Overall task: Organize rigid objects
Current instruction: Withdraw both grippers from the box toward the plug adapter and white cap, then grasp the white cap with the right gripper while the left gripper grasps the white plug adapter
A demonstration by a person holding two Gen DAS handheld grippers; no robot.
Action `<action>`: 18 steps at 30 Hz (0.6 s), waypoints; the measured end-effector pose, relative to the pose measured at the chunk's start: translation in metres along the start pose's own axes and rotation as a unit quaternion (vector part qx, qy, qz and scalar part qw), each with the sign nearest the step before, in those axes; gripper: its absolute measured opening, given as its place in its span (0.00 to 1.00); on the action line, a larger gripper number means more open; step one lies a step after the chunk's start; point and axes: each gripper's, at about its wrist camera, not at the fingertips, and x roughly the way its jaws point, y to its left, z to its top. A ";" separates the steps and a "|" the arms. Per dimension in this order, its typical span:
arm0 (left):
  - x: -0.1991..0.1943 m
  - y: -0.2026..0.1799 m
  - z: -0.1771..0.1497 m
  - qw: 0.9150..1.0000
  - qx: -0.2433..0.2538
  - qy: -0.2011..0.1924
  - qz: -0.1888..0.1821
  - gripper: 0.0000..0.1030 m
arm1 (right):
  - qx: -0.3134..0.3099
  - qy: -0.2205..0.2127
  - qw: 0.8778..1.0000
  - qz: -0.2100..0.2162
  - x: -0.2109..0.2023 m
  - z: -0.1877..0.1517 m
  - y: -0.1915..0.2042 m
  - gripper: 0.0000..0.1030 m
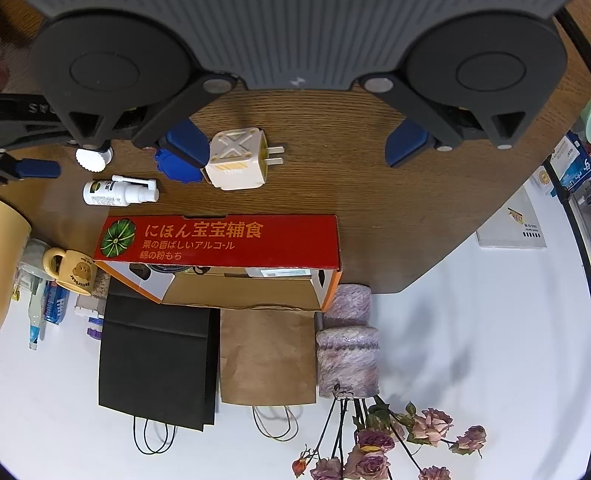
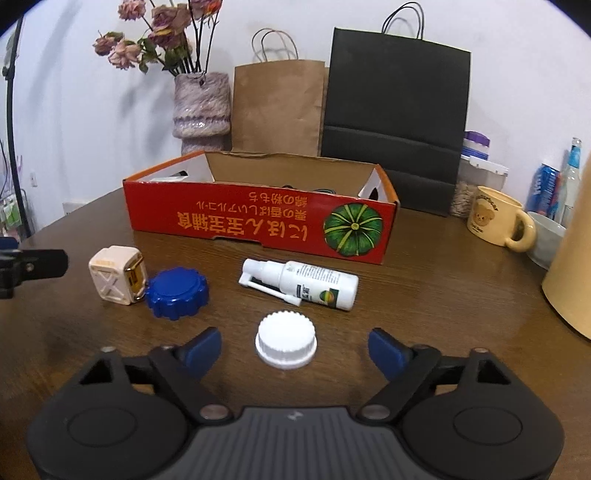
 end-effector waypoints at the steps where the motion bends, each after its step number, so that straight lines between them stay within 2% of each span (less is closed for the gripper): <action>1: 0.000 0.000 0.000 1.000 0.000 0.000 0.000 1.00 | 0.002 0.011 1.000 0.004 0.006 0.002 0.000 0.75; 3: 0.000 0.000 0.000 1.000 -0.001 0.001 -0.001 1.00 | 0.012 0.028 0.999 0.016 0.013 0.003 -0.002 0.58; 4: 0.000 0.000 0.000 1.000 -0.002 0.001 0.000 1.00 | 0.021 0.028 0.999 0.024 0.014 0.004 -0.005 0.56; 5: 0.000 0.000 0.000 1.000 -0.002 0.002 0.000 1.00 | 0.026 0.027 0.999 0.025 0.014 0.004 -0.006 0.50; 6: 0.001 0.000 0.000 1.000 -0.002 0.002 0.001 1.00 | 0.028 0.025 0.999 0.021 0.014 0.004 -0.006 0.39; 18: 0.008 0.000 0.000 1.000 -0.006 0.006 0.007 1.00 | 0.026 -0.027 0.999 0.002 -0.004 0.003 -0.006 0.38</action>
